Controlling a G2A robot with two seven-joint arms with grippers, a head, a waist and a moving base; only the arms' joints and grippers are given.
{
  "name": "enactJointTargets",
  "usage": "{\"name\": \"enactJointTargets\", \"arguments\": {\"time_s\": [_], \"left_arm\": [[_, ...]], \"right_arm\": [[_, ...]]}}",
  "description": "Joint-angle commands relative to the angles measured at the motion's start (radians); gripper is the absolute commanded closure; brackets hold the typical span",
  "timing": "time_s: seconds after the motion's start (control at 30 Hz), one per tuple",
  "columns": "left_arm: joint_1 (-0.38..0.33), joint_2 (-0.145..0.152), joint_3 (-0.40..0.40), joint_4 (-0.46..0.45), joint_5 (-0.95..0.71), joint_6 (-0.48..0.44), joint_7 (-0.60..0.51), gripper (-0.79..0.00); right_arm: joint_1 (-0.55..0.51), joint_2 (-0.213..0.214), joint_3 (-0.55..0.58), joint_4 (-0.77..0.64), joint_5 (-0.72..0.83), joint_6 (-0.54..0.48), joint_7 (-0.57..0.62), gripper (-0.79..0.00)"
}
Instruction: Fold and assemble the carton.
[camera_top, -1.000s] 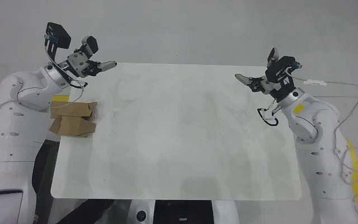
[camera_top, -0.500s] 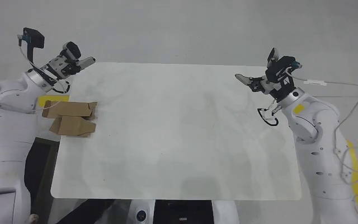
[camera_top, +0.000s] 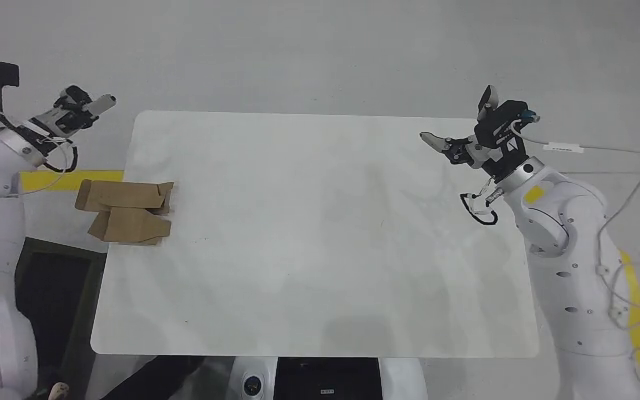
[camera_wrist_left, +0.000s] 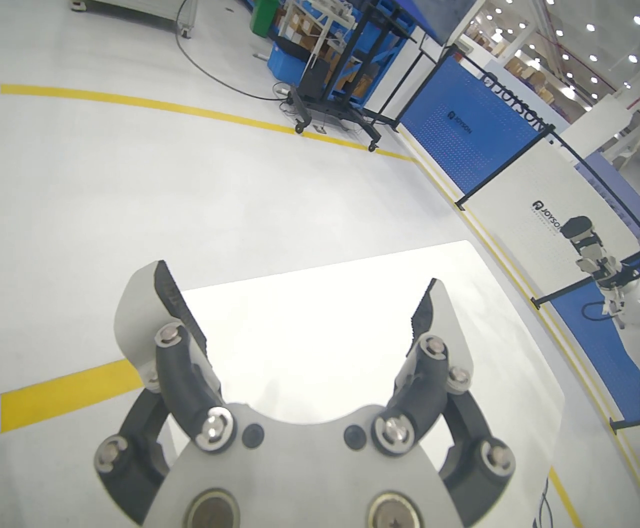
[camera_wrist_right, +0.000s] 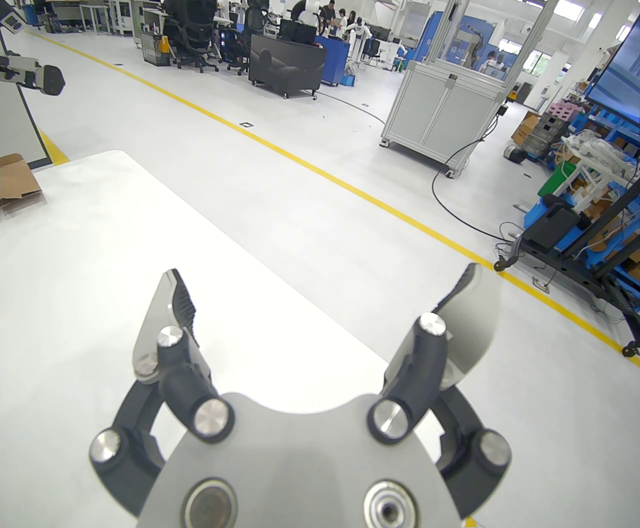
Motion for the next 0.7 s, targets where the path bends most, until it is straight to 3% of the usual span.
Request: {"name": "enactJointTargets", "arguments": {"time_s": [0.0, 0.27, 0.67], "left_arm": [[-0.028, 0.001, 0.003, 0.061, -0.007, 0.013, -0.015, -0.785], [-0.122, 0.010, 0.025, 0.250, 0.044, 0.049, -0.034, -0.785], [-0.155, 0.021, 0.070, 0.409, 0.158, 0.108, -0.015, -0.785]], "right_arm": [[0.000, 0.000, 0.000, 0.000, 0.000, 0.000, 0.000, -0.785], [0.000, 0.000, 0.000, 0.000, 0.000, 0.000, 0.000, -0.785], [0.000, 0.000, 0.000, 0.000, 0.000, 0.000, 0.000, -0.785]]}}
